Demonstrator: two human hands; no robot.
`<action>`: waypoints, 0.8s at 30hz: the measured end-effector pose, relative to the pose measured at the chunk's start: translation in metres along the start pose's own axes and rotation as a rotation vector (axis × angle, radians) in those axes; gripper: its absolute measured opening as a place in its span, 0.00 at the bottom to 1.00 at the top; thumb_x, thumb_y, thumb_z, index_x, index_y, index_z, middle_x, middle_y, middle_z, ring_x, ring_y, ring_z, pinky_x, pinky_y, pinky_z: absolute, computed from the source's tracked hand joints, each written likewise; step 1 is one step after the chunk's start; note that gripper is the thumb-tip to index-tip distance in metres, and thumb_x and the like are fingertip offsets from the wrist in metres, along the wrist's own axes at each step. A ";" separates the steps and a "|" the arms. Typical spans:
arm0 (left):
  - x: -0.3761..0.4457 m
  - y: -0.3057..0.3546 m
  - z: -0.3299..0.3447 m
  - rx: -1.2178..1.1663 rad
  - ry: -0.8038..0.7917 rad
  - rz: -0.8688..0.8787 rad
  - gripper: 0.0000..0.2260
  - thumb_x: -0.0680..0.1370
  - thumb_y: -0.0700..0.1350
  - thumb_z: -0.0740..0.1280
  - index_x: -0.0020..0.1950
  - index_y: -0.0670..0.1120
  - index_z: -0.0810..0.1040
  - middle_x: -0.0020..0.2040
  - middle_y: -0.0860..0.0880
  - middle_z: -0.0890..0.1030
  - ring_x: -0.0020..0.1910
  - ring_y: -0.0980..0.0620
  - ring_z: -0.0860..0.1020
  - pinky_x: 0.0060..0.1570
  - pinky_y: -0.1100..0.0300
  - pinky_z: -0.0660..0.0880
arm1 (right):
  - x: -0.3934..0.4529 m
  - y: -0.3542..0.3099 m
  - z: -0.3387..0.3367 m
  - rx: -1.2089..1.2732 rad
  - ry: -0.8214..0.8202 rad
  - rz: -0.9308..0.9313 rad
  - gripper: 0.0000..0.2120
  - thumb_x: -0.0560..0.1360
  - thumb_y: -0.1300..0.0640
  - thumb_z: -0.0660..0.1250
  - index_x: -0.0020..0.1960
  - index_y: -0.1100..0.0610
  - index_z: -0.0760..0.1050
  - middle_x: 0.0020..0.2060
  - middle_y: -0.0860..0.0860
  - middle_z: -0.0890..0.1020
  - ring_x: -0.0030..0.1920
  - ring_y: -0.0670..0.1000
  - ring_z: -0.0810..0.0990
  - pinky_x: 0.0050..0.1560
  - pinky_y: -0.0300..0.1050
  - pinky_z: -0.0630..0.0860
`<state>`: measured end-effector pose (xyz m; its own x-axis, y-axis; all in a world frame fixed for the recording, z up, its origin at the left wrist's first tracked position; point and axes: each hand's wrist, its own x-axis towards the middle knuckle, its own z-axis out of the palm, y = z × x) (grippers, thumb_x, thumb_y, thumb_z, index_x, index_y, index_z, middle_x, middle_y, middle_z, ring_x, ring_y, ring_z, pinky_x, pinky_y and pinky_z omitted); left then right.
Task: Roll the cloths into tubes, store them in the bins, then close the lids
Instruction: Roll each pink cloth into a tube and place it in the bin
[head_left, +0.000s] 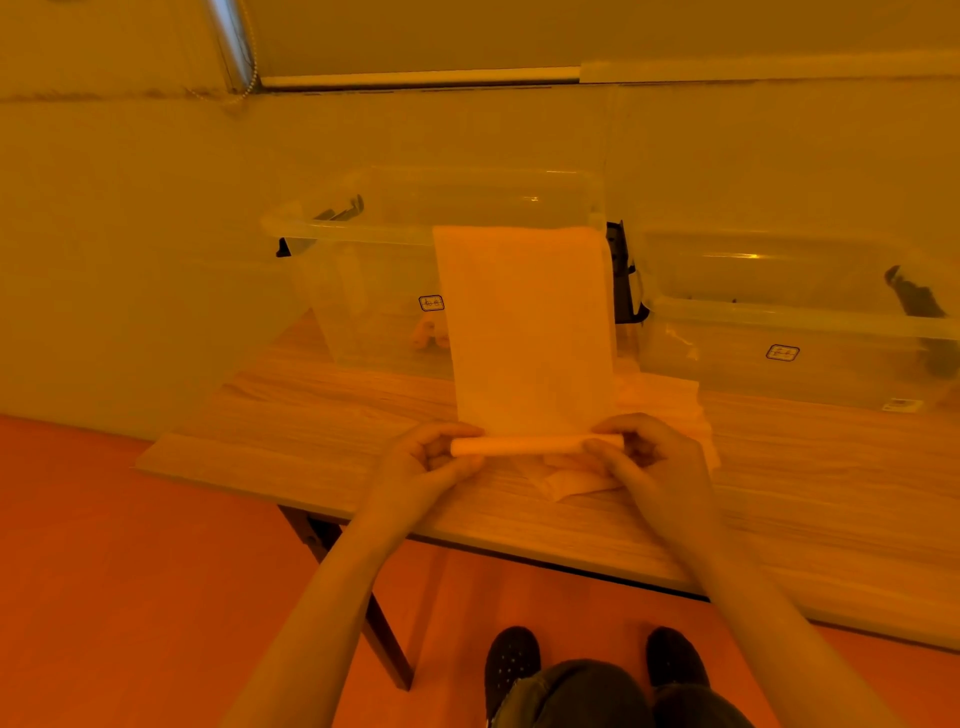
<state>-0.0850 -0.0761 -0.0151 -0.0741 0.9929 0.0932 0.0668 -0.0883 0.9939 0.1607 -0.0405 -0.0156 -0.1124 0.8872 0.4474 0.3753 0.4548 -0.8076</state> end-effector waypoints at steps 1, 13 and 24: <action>0.000 0.000 0.000 0.007 0.004 0.002 0.10 0.71 0.40 0.73 0.50 0.51 0.82 0.47 0.52 0.85 0.45 0.55 0.83 0.42 0.65 0.77 | 0.000 0.000 0.000 0.002 -0.005 0.002 0.10 0.72 0.54 0.72 0.46 0.39 0.76 0.43 0.41 0.81 0.45 0.41 0.79 0.44 0.43 0.79; 0.001 -0.001 -0.003 0.064 -0.006 0.047 0.06 0.73 0.49 0.69 0.46 0.60 0.82 0.41 0.52 0.83 0.39 0.55 0.80 0.39 0.63 0.75 | -0.002 -0.005 0.000 0.023 -0.029 0.036 0.13 0.70 0.57 0.75 0.44 0.40 0.77 0.41 0.39 0.81 0.43 0.39 0.78 0.41 0.32 0.75; -0.002 0.004 -0.001 0.120 -0.027 0.059 0.04 0.74 0.45 0.70 0.47 0.52 0.82 0.42 0.50 0.85 0.43 0.52 0.83 0.44 0.59 0.77 | -0.001 -0.005 -0.001 0.072 -0.029 0.056 0.09 0.72 0.53 0.71 0.49 0.42 0.77 0.45 0.42 0.81 0.45 0.42 0.80 0.45 0.43 0.79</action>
<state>-0.0855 -0.0786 -0.0110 -0.0400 0.9881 0.1483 0.1892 -0.1382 0.9722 0.1599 -0.0436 -0.0111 -0.1199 0.9130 0.3900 0.3146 0.4075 -0.8573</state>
